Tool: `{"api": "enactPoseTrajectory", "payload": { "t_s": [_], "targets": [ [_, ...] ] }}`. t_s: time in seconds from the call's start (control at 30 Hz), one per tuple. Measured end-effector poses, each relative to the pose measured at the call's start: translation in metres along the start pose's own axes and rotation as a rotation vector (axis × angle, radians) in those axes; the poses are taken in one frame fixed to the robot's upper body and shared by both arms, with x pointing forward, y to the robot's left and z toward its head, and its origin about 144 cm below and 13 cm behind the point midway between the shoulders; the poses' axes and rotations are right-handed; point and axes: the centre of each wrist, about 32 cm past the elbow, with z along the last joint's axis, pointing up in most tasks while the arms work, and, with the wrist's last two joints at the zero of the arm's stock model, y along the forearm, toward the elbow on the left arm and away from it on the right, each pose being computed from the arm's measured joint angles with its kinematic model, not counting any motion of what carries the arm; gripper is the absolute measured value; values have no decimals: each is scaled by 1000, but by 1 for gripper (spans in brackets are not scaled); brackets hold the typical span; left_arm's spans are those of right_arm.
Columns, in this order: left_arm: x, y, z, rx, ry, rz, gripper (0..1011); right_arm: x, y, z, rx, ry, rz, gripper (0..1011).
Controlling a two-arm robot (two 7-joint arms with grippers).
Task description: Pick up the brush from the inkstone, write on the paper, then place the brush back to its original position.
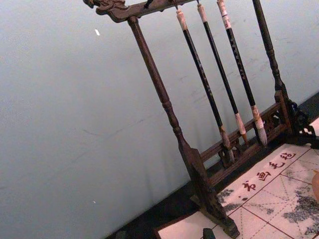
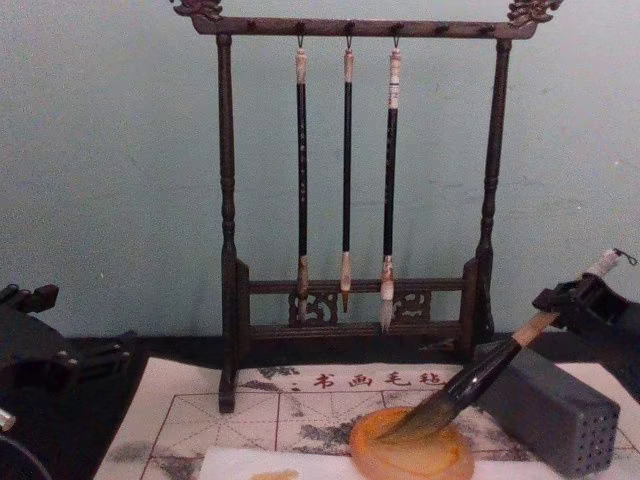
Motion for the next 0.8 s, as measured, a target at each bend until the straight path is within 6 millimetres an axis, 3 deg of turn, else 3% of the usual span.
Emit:
{"api": "enactPoseTrajectory", "payload": {
  "t_s": [0.8],
  "targets": [
    [0,0,0,0,0,0,1001,-9,-4,6,14,-63,75,185]
  ]
}}
